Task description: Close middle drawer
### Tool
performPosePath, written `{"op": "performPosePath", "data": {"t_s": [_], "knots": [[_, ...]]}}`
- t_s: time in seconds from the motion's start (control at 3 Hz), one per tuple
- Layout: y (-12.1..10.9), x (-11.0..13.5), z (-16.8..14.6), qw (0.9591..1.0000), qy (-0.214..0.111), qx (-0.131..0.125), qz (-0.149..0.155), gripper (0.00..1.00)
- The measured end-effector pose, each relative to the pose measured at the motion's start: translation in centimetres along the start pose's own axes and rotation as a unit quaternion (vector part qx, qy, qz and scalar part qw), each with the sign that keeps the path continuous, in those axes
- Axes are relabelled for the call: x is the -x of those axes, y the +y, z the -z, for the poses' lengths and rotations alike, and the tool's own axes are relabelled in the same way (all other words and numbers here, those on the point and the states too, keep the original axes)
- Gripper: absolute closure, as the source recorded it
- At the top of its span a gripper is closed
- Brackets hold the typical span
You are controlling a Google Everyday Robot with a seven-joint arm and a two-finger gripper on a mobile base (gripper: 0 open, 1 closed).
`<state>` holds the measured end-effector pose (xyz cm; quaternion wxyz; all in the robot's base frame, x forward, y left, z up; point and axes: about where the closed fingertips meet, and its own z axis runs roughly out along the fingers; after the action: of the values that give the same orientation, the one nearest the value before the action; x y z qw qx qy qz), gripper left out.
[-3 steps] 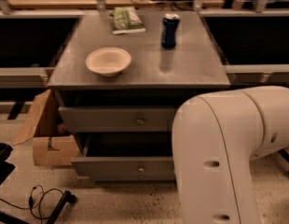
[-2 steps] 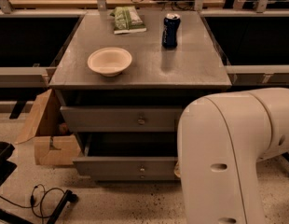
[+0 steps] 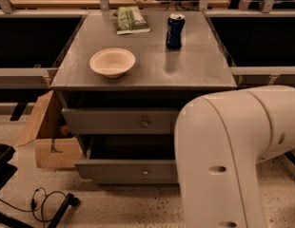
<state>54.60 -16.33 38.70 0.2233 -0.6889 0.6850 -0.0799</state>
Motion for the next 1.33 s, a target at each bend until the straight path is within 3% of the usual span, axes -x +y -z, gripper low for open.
{"op": "performPosePath", "data": {"t_s": [0.33, 0.67, 1.0, 1.33], "knots": [[3.1, 0.4, 1.2, 0.9995, -0.012, 0.031, 0.004, 1.0], [6.1, 1.3, 2.5, 0.9983, -0.037, 0.045, -0.004, 1.0], [6.4, 1.5, 2.5, 0.9981, -0.041, 0.045, -0.005, 1.0], [5.2, 1.3, 1.3, 0.9985, -0.036, 0.041, 0.003, 1.0]]}}
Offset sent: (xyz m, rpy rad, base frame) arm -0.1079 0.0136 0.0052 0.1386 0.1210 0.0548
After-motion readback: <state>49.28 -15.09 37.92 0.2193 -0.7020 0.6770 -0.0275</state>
